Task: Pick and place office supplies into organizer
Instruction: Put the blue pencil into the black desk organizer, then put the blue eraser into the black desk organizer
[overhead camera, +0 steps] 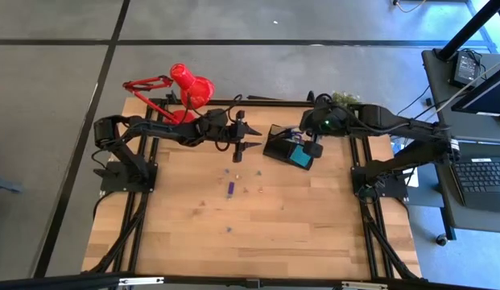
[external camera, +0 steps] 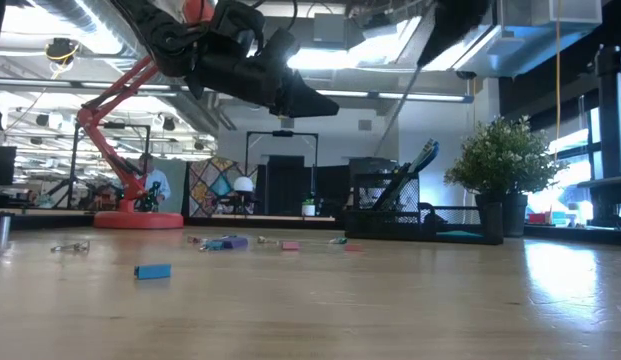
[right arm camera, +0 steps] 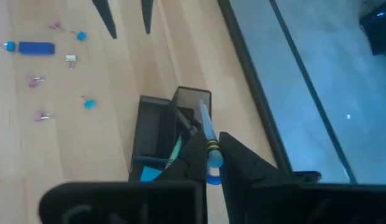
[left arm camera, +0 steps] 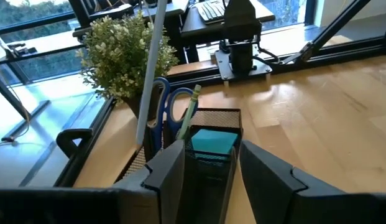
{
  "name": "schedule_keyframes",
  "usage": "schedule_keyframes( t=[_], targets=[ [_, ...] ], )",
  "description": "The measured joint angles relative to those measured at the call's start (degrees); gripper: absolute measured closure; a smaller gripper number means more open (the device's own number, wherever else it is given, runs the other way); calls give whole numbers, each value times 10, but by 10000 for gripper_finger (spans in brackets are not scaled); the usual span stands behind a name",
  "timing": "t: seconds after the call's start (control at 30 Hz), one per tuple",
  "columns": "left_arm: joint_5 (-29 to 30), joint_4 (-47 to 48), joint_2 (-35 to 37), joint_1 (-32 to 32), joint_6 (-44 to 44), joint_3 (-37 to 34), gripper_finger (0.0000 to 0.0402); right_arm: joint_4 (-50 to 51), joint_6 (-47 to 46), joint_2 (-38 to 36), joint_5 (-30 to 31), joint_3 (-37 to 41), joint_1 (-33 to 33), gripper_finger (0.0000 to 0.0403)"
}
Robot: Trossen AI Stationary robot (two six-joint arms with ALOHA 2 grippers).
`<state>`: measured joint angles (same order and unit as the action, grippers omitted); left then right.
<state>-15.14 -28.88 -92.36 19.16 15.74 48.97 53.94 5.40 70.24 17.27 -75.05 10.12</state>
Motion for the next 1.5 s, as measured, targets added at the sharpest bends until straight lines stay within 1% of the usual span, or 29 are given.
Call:
schedule_keyframes(
  t=[0.07,0.17,0.3,0.5,0.57,0.73,0.9,1.13,1.27,1.4,1.5],
  targets=[
    [0,0,0,-2,-1,0,252,-31,9,-4,-21,28,9,379],
    [0,1,0,-4,-2,0,253,-74,24,-6,-24,62,20,379],
    [0,6,0,-8,-2,0,253,-102,34,-6,-25,104,38,379],
    [0,8,0,-13,-13,0,253,-169,38,-5,-94,166,74,379],
    [0,8,0,-14,-13,0,253,-190,38,-5,-106,183,84,378],
    [0,9,0,-16,-17,0,253,-199,37,-5,-110,202,105,361],
    [0,9,0,-16,-17,0,253,-199,37,-5,-111,203,121,360],
    [0,15,0,-16,-30,0,253,-202,33,-5,-109,203,123,356],
    [0,21,0,-16,-31,0,253,-202,33,-5,-107,203,123,332],
    [0,22,0,-16,-38,0,253,-193,38,-5,-103,202,123,292],
    [0,27,0,-16,-40,0,253,-168,28,-5,-64,185,122,265]
  ],
)
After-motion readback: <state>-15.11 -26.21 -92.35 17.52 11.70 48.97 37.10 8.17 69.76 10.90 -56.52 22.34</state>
